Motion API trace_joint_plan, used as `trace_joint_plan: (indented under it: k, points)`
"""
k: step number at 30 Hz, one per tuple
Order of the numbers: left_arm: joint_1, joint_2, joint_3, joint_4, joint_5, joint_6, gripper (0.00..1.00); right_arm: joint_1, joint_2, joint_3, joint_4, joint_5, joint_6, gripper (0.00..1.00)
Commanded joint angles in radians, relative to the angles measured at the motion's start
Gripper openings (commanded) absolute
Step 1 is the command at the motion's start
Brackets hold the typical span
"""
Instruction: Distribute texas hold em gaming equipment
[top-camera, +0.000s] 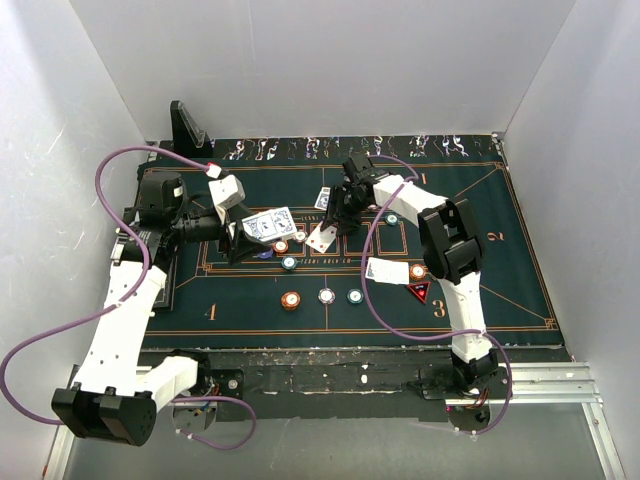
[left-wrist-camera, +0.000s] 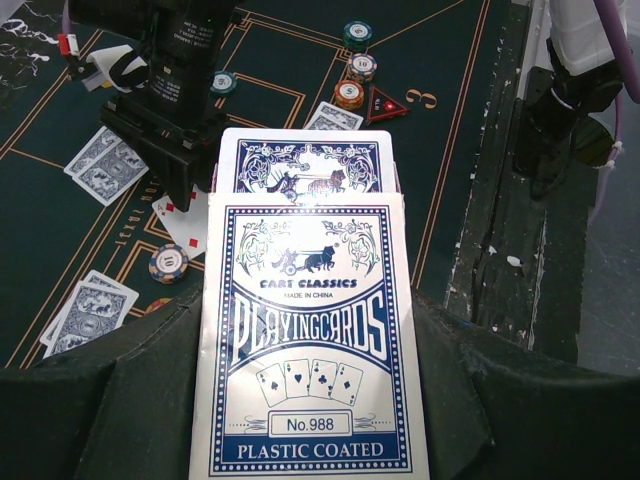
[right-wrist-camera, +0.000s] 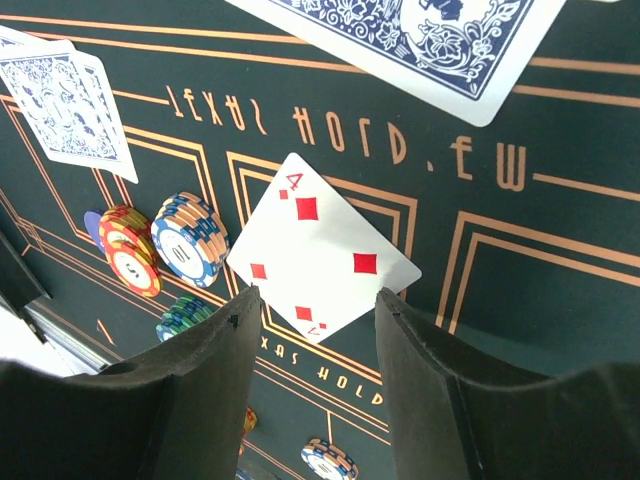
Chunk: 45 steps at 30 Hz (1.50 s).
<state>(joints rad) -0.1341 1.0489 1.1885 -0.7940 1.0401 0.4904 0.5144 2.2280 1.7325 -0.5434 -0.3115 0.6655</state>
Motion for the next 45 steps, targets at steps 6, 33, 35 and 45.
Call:
trace_joint_plan:
  k: [6, 33, 35, 45]
  points:
    - [0.005, 0.008, 0.017, 0.038, 0.021, 0.002, 0.00, -0.028, -0.237, -0.173, 0.058, 0.054, -0.043, 0.59]
    - [0.005, -0.016, 0.028, 0.055, 0.026, -0.032, 0.00, -0.103, -0.527, -0.735, 0.088, 0.216, -0.009, 0.59]
    - [0.005, -0.021, 0.028, 0.055, 0.028, -0.032, 0.00, -0.103, -0.560, -0.777, 0.092, 0.229, 0.005, 0.59]
    - [0.005, -0.026, 0.022, 0.055, 0.041, -0.035, 0.00, -0.103, -0.677, -0.844, 0.024, 0.222, 0.025, 0.59]
